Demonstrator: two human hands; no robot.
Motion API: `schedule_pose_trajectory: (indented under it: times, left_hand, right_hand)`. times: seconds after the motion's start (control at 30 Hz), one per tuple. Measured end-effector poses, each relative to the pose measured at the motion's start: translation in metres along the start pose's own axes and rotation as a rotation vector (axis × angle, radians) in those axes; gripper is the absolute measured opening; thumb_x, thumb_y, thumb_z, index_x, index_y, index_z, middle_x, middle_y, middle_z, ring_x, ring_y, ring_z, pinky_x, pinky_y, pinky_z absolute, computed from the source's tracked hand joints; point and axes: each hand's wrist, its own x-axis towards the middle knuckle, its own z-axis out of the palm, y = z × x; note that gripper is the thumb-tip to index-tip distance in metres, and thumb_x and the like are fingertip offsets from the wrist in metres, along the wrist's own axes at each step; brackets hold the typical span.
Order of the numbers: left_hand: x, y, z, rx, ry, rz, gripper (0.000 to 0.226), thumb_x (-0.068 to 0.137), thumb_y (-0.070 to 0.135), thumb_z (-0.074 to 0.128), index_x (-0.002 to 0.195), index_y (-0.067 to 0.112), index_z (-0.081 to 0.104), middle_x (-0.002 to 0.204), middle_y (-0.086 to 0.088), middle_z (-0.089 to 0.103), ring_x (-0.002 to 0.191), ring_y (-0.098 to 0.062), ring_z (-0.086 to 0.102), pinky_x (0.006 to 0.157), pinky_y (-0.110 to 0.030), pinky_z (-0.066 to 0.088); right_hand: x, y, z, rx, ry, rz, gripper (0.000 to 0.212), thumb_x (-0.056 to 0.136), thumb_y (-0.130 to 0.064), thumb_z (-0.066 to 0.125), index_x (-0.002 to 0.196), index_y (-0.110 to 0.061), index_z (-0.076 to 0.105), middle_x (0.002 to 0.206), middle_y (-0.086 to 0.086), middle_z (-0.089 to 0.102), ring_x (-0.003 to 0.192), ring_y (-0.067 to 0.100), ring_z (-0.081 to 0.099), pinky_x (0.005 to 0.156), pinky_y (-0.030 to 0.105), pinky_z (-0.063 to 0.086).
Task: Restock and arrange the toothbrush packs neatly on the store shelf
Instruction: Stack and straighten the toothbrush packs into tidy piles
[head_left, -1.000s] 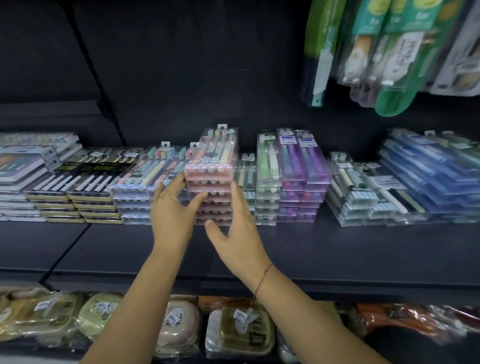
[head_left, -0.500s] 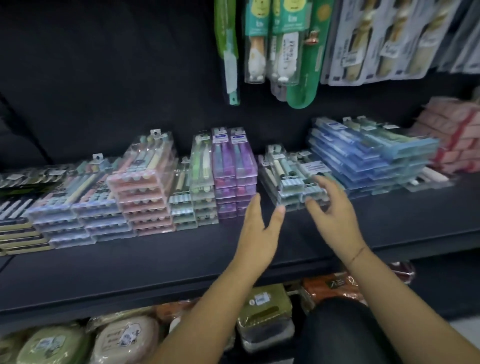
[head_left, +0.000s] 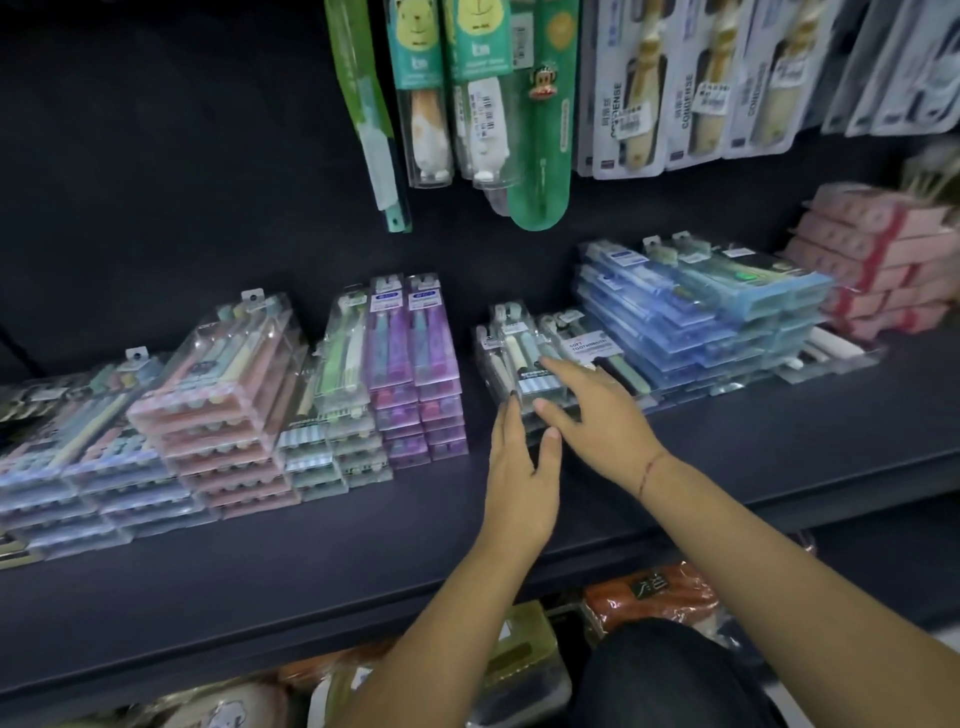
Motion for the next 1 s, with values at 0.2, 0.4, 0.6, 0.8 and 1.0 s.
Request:
schedule_pose_trajectory:
  times: [0.2,0.4,0.6,0.8,1.0]
  left_hand:
    - [-0.005,0.000,0.001,-0.022,0.026,-0.005,0.063,0.104,0.037,0.041,0.156,0.030,0.006,0.159,0.017,0.012,0.141,0.005,0.012,0.116,-0.022,0.014]
    - [-0.007,0.000,-0.001,-0.031,0.021,-0.050,0.063,0.103,0.039,0.040,0.156,0.027,0.008,0.162,0.011,0.013,0.147,-0.006,0.015,0.119,-0.026,0.015]
    - [-0.006,0.000,-0.002,-0.029,0.027,-0.071,0.063,0.103,0.039,0.041,0.156,0.026,0.011,0.162,0.009,0.015,0.147,-0.008,0.016,0.118,-0.027,0.016]
    - [-0.006,0.000,-0.002,-0.040,0.041,-0.080,0.063,0.103,0.038,0.042,0.157,0.025,0.012,0.162,0.007,0.015,0.147,-0.009,0.018,0.120,-0.029,0.018]
    - [-0.007,0.000,-0.003,-0.066,0.048,-0.085,0.061,0.104,0.037,0.040,0.156,0.025,0.012,0.162,0.006,0.017,0.147,-0.009,0.020,0.120,-0.031,0.019]
  right_hand:
    - [-0.028,0.007,-0.001,-0.042,0.144,0.088,0.060,0.096,-0.027,0.057,0.150,-0.016,0.034,0.153,0.003,0.037,0.145,0.019,0.024,0.121,0.037,0.013]
    - [-0.063,-0.001,0.006,0.134,0.333,0.223,0.050,0.092,-0.008,0.057,0.140,-0.019,0.048,0.132,-0.006,0.053,0.121,0.011,0.041,0.107,0.031,0.028]
    - [-0.064,-0.008,0.014,0.421,0.280,0.318,0.053,0.093,-0.007,0.057,0.142,-0.018,0.041,0.142,-0.005,0.046,0.128,0.004,0.044,0.107,0.021,0.035]
    - [-0.056,-0.013,0.020,0.459,0.110,0.391,0.071,0.096,-0.015,0.056,0.155,-0.018,0.018,0.159,-0.001,0.025,0.145,0.011,0.024,0.113,0.023,0.023]
    - [-0.050,-0.020,0.029,0.508,0.099,0.432,0.078,0.096,-0.018,0.056,0.157,-0.021,0.006,0.162,-0.002,0.016,0.148,0.013,0.017,0.116,0.027,0.019]
